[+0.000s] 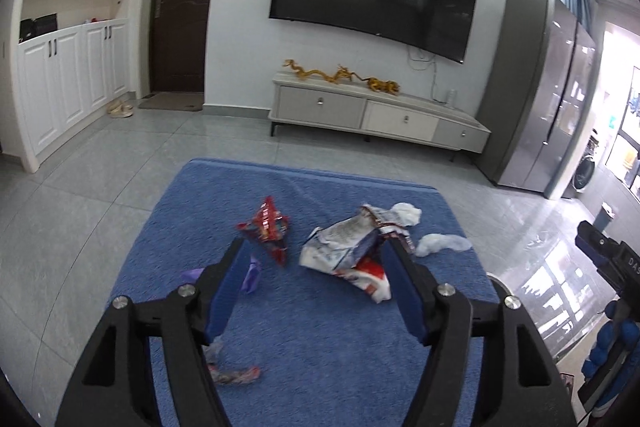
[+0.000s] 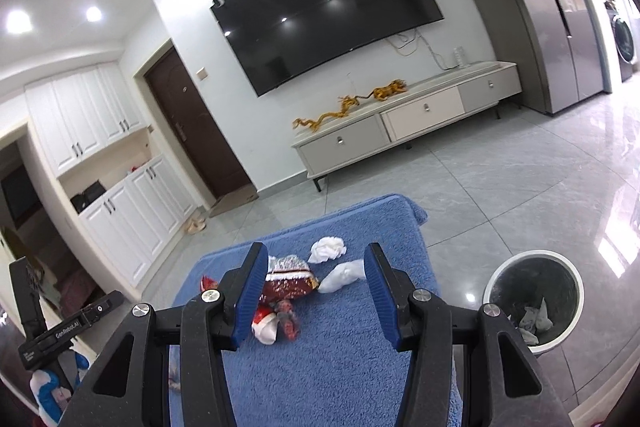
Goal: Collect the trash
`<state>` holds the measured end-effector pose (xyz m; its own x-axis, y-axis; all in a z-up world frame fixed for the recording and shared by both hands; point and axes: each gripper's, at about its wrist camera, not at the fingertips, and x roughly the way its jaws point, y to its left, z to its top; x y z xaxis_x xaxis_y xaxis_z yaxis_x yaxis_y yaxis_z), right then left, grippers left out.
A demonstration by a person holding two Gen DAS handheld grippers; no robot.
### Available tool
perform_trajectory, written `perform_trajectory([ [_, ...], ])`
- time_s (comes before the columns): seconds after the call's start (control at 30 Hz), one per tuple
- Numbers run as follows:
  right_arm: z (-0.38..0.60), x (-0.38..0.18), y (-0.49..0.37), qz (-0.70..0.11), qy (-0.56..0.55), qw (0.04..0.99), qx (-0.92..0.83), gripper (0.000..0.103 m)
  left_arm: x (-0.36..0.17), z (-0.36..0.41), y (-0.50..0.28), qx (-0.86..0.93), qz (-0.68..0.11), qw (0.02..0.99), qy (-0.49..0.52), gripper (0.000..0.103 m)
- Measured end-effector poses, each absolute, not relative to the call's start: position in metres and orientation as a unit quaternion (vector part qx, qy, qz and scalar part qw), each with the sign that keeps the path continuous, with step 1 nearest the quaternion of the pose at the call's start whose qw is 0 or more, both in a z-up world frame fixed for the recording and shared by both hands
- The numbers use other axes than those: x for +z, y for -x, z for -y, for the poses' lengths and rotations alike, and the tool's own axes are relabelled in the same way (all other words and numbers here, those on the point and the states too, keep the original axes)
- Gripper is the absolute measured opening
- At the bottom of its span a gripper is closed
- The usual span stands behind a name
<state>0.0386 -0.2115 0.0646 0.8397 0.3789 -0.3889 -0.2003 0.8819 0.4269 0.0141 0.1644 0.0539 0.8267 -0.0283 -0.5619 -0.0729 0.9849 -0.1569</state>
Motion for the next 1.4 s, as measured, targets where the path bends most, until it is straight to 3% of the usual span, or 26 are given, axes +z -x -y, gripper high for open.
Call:
perform_trajectory([
  [0.47, 0.173, 0.023, -0.048, -0.3, -0.138, 0.918, 0.219, 0.048, -0.027, -0.256, 0.002, 0.089, -0.359, 0.918, 0.142, 0.067],
  [0.77, 0.149, -0.016, -0.057, -0.35, -0.11, 0.897, 0.246, 0.048, -0.085, -0.253, -0.022, 0.075, -0.42, 0.892, 0.151, 0.066],
  [1.0, 0.148, -0.038, -0.084, -0.38, -0.108, 0.887, 0.241, 0.048, -0.112, -0.254, -0.027, 0.081, -0.438, 0.881, 0.157, 0.048],
  [1.13, 0.157, -0.045, -0.114, -0.387, -0.117, 0.889, 0.214, 0.048, -0.113, -0.251, -0.027, 0.088, -0.431, 0.887, 0.138, 0.043],
  [1.3, 0.18, -0.058, -0.165, -0.389, -0.159, 0.89, 0.177, 0.048, -0.113, -0.252, -0.033, 0.09, -0.43, 0.887, 0.142, 0.016],
  [1.4, 0.187, -0.065, -0.189, -0.39, -0.182, 0.887, 0.17, 0.048, -0.113, -0.252, -0.036, 0.087, -0.432, 0.885, 0.15, 0.011],
])
